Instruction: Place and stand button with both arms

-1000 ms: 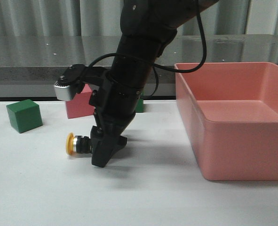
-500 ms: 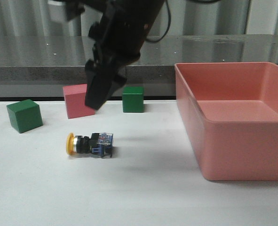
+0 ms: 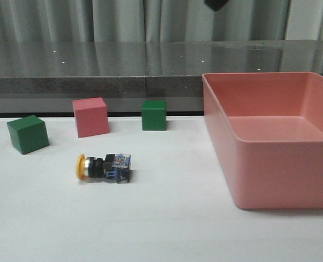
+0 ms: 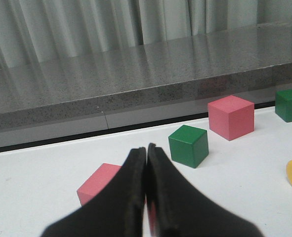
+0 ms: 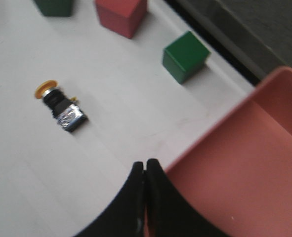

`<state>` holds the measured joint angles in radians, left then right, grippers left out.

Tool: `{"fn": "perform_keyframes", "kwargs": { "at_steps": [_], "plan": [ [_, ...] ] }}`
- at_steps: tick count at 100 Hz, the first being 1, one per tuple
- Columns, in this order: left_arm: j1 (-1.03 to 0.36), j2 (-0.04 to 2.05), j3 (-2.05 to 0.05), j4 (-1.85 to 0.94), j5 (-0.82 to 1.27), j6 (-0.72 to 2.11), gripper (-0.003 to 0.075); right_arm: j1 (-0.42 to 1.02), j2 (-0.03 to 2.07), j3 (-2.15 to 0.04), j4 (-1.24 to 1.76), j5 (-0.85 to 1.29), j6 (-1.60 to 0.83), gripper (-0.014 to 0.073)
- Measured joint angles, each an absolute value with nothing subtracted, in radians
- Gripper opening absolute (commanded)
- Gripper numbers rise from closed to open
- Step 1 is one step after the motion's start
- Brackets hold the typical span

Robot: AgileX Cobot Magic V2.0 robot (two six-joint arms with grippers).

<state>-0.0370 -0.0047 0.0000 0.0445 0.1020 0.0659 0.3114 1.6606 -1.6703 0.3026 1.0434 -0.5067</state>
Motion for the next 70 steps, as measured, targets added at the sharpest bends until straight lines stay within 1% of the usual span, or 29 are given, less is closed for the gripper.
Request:
{"fn": "perform_keyframes", "kwargs": {
  "at_steps": [19, 32, 38, 52, 70],
  "plan": [
    [-0.037, -0.005, 0.000, 0.045, 0.102, 0.066, -0.0019, 0.151, 1.593, -1.666, 0.299, 1.046, -0.387, -0.0058],
    [-0.037, -0.005, 0.000, 0.045, 0.102, 0.066, -0.0019, 0.051, 1.519, -1.599, 0.290, 0.988, -0.356, -0.0058],
    [-0.037, -0.005, 0.000, 0.045, 0.102, 0.066, -0.0019, 0.014, 1.473, -1.545, 0.283, 0.946, -0.353, -0.0058],
    [-0.037, -0.005, 0.000, 0.045, 0.102, 0.066, -0.0019, -0.061, 1.309, -1.344, 0.267, 0.788, -0.349, -0.0058],
    [-0.037, -0.005, 0.000, 0.045, 0.102, 0.066, -0.0019, -0.087, 1.060, -1.049, 0.240, 0.595, -0.349, -0.0058]
  ]
}}
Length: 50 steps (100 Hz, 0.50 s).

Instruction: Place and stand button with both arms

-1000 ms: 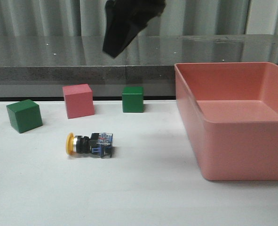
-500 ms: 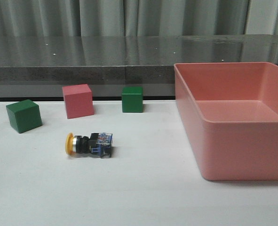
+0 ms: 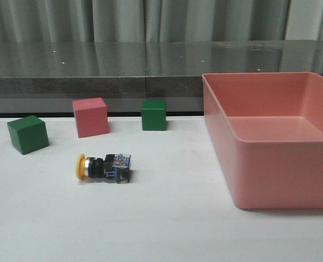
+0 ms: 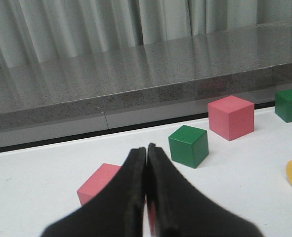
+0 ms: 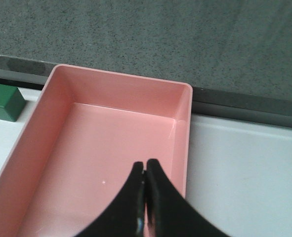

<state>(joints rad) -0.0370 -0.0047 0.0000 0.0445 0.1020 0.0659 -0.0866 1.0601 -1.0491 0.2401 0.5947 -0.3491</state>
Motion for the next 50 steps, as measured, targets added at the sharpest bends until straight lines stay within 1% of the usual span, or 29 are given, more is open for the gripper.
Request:
{"fn": "perform_keyframes", "kwargs": {
  "at_steps": [25, 37, 50],
  "plan": [
    [-0.037, -0.005, 0.000, 0.045, 0.102, 0.066, -0.0019, -0.087, 0.686, -0.704, 0.240, 0.406, -0.349, -0.0058],
    [-0.037, -0.005, 0.000, 0.045, 0.102, 0.066, -0.0019, -0.087, 0.501, -0.587, 0.240, 0.377, -0.349, -0.0058],
    [-0.037, -0.005, 0.000, 0.045, 0.102, 0.066, -0.0019, -0.087, 0.326, -0.505, 0.240, 0.374, -0.349, -0.0058]
  ]
}}
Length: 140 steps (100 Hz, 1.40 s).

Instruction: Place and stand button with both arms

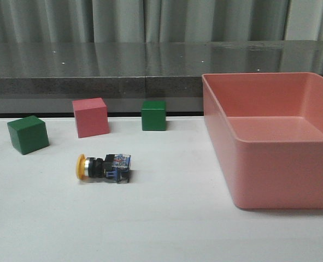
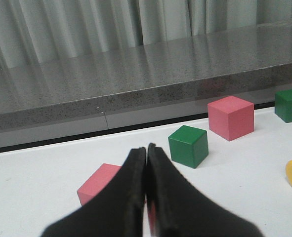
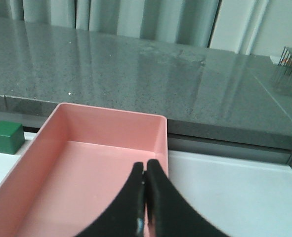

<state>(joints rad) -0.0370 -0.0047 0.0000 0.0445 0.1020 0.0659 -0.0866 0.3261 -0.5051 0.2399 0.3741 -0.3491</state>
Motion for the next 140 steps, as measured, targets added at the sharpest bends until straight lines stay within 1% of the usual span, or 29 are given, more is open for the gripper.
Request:
{"fn": "perform_keyframes", "kwargs": {
  "at_steps": [20, 39, 64, 127, 140],
  "plan": [
    [-0.037, -0.005, 0.000, 0.045, 0.102, 0.066, -0.0019, -0.087, 0.135, -0.421, 0.240, 0.403, -0.349, -0.0058],
    [-0.037, -0.005, 0.000, 0.045, 0.102, 0.066, -0.0019, -0.087, 0.050, -0.349, 0.240, 0.407, -0.349, -0.0058],
    [-0.037, -0.005, 0.000, 0.045, 0.102, 0.066, -0.0019, -0.087, 0.044, -0.322, 0.240, 0.358, -0.349, -0.0058],
    [-0.037, -0.005, 0.000, 0.045, 0.102, 0.066, -0.0019, -0.087, 0.044, -0.322, 0.240, 0.354, -0.348, -0.0058],
    [-0.037, -0.005, 0.000, 0.015, 0.036, 0.066, -0.0019, -0.087, 0.044, -0.322, 0.240, 0.354, -0.348, -0.0058]
  ]
}}
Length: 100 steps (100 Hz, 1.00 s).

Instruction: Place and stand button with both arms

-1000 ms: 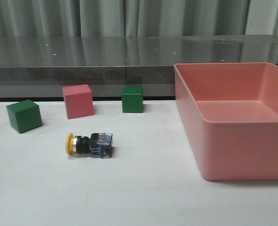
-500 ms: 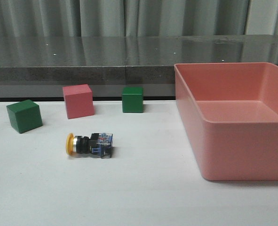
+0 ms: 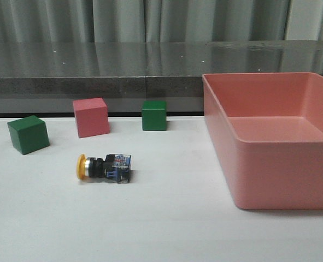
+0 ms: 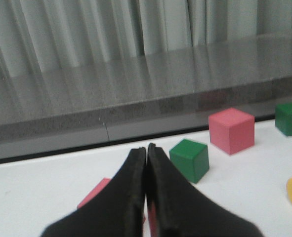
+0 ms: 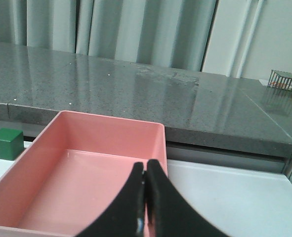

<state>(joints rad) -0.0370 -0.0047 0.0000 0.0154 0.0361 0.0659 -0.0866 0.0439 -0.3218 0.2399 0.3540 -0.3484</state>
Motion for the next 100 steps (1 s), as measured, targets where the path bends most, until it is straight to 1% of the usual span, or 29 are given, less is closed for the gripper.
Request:
{"fn": "perform_keyframes", "kwargs": {
  "at_steps": [8, 16, 25, 37, 50, 64, 75, 89, 96, 100],
  "plan": [
    [-0.037, -0.005, 0.000, -0.069, -0.035, 0.066, -0.0019, -0.087, 0.044, -0.322, 0.240, 0.354, -0.348, -0.0058],
    [-0.037, -0.005, -0.003, -0.132, -0.052, 0.066, -0.0019, -0.087, 0.044, -0.322, 0.240, 0.354, -0.348, -0.0058],
    [-0.037, -0.005, -0.036, -0.156, 0.028, 0.066, -0.0019, -0.087, 0.044, -0.322, 0.240, 0.354, -0.348, -0.0058],
    [-0.037, 0.042, -0.167, -0.178, 0.173, 0.066, -0.0019, -0.087, 0.044, -0.322, 0.240, 0.354, -0.348, -0.0058],
    [-0.037, 0.180, -0.355, -0.188, 0.346, 0.066, -0.0019, -0.087, 0.044, -0.322, 0.240, 0.354, -0.348, -0.0058],
    [-0.037, 0.356, -0.520, -0.188, 0.474, 0.068, -0.0019, -0.087, 0.044, -0.322, 0.240, 0.354, -0.348, -0.0058],
    [-0.037, 0.484, -0.606, -0.188, 0.517, 0.081, -0.0019, -0.087, 0.044, -0.322, 0.240, 0.354, -0.348, -0.0058],
    [-0.037, 0.611, -0.664, -0.188, 0.529, 0.118, -0.0015, -0.087, 0.044, -0.322, 0.240, 0.354, -0.348, -0.0058],
    [-0.037, 0.661, -0.675, -0.192, 0.529, 0.124, 0.0015, -0.087, 0.044, -0.322, 0.240, 0.354, -0.348, -0.0058],
    [-0.037, 0.682, -0.677, -0.196, 0.529, 0.124, 0.0062, -0.087, 0.044, -0.322, 0.240, 0.354, -0.348, -0.0058]
  ]
}}
